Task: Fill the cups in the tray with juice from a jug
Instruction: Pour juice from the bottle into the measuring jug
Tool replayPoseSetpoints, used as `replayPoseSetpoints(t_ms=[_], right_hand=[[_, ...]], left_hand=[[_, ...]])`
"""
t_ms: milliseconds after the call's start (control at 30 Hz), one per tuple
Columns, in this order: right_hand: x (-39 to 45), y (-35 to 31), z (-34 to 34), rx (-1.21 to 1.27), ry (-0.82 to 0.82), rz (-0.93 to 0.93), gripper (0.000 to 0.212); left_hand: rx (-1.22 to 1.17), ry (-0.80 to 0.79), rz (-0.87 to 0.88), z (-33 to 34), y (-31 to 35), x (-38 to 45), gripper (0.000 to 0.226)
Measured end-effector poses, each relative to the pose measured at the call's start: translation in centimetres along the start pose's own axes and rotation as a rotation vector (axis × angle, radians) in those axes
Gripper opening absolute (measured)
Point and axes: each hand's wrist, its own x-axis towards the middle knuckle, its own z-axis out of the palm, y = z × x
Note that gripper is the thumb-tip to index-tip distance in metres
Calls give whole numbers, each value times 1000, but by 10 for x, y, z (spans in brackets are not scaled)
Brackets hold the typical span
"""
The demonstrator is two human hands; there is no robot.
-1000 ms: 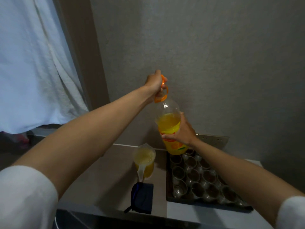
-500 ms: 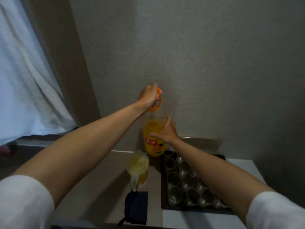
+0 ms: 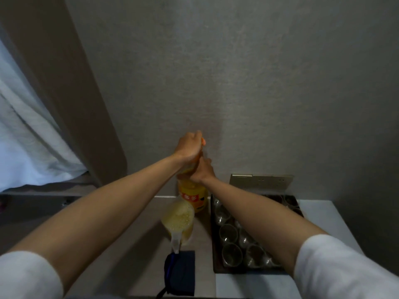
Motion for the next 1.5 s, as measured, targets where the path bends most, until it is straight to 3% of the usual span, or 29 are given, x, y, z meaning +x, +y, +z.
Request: replayPoseSetpoints(t_ms=[500, 700, 800, 933, 1133, 1233, 1500], right_hand=[[3, 47, 23, -49, -20, 112, 114], [10, 50, 23, -49, -23, 128, 115], [9, 52, 25, -35, -16, 135, 114], [11, 60, 27, -47, 5, 145, 109], [13, 62, 27, -38, -9, 130, 109], [12, 61, 27, -34, 2, 121, 110], [11, 62, 25, -4, 13, 140, 102]], left_hand=[[-26, -162, 28, 39, -35, -4, 54], [-50, -137, -19, 41, -35, 2, 67], [74, -46, 22, 38, -35, 7, 70], [380, 119, 54, 27, -42, 17, 51], [591, -94, 171, 24, -60, 13, 32], [658, -210, 195, 31, -66, 12, 36], [994, -193, 369, 38, -66, 0, 44]])
